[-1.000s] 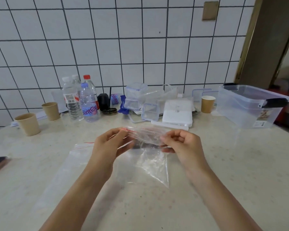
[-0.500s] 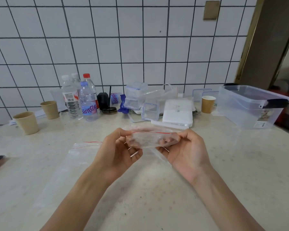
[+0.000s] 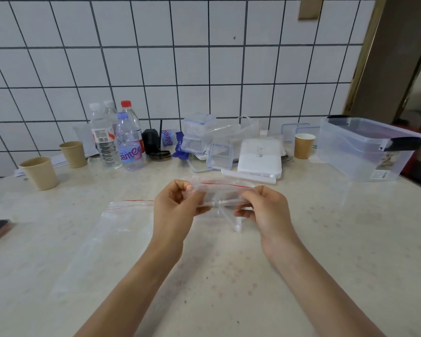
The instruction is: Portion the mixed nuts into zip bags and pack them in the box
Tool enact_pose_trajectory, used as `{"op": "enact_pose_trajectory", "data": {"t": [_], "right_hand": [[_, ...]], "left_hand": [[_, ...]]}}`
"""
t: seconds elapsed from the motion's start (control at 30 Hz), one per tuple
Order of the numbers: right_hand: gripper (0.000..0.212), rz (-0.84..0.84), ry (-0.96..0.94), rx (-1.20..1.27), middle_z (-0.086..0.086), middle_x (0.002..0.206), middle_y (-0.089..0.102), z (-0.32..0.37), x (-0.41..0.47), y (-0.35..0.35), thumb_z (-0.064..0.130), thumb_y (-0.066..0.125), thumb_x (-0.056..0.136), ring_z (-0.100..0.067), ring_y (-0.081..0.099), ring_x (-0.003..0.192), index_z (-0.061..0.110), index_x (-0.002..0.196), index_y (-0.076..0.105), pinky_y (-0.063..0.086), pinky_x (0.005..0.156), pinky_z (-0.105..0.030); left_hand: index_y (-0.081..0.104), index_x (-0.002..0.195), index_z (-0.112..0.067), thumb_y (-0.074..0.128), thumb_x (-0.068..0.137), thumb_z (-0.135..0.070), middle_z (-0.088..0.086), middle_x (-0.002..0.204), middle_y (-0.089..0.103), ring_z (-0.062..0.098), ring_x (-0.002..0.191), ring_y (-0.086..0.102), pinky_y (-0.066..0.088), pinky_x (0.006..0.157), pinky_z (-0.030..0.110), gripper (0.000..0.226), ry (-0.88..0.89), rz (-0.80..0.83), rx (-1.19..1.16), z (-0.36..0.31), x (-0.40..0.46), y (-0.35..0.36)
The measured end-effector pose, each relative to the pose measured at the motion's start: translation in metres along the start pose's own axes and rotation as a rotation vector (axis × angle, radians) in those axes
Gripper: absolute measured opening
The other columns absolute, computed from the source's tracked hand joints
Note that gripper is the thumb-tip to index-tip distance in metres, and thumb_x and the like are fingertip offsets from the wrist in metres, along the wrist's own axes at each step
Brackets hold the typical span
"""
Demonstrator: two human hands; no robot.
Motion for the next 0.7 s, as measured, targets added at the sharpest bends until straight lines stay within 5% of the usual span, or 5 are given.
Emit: {"op": "enact_pose_trajectory", "data": {"t": [0.23, 0.47, 0.57, 0.7], "right_hand": [[0.019, -0.058, 0.071, 0.096, -0.009, 0.069, 0.07, -0.001, 0.006, -0.012, -0.007, 0.069, 0.086, -0.029, 0.072, 0.059, 0.007, 0.097, 0.06, 0.062, 0.056, -0.038], [0.013, 0.149, 0.261, 0.507, -0.022, 0.096, 0.078, 0.002, 0.008, -0.016, -0.004, 0.068, 0.087, -0.028, 0.079, 0.086, -0.002, 0.099, 0.074, 0.064, 0.069, -0.031], [0.013, 0.289, 0.286, 0.619, -0.012, 0.085, 0.077, 0.009, 0.007, -0.011, 0.01, 0.07, 0.081, -0.022, 0.079, 0.083, 0.005, 0.084, 0.082, 0.063, 0.067, -0.03], [0.01, 0.351, 0.272, 0.601, -0.005, 0.069, 0.064, 0.016, 0.005, -0.009, 0.014, 0.064, 0.086, -0.02, 0.071, 0.068, 0.008, 0.09, 0.069, 0.063, 0.069, -0.037]], "left_hand": [[0.067, 0.093, -0.01, 0.079, 0.09, -0.03, 0.009, 0.087, 0.073, 0.02, 0.077, 0.077, 0.065, 0.062, 0.035, 0.023, 0.013, -0.142, 0.157, -0.001, 0.003, -0.007], [0.076, 0.106, -0.004, 0.082, 0.075, -0.015, 0.015, 0.103, 0.079, 0.02, 0.087, 0.078, 0.063, 0.068, 0.026, 0.034, -0.434, 0.109, -0.413, -0.002, 0.004, -0.005], [0.08, 0.1, -0.005, 0.078, 0.077, -0.01, 0.013, 0.104, 0.078, 0.019, 0.087, 0.079, 0.064, 0.067, 0.031, 0.024, -0.581, 0.218, -0.597, -0.005, 0.006, -0.002], [0.074, 0.103, 0.0, 0.068, 0.085, -0.007, 0.013, 0.098, 0.067, 0.025, 0.097, 0.069, 0.063, 0.082, 0.045, 0.02, -0.535, 0.329, -0.579, -0.006, 0.009, -0.003]]}}
Point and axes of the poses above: each hand's wrist, its own x-axis towards the middle knuckle, its own y-axis out of the palm, z = x × y, the point moved 2 cm from there along x, towards the middle knuckle
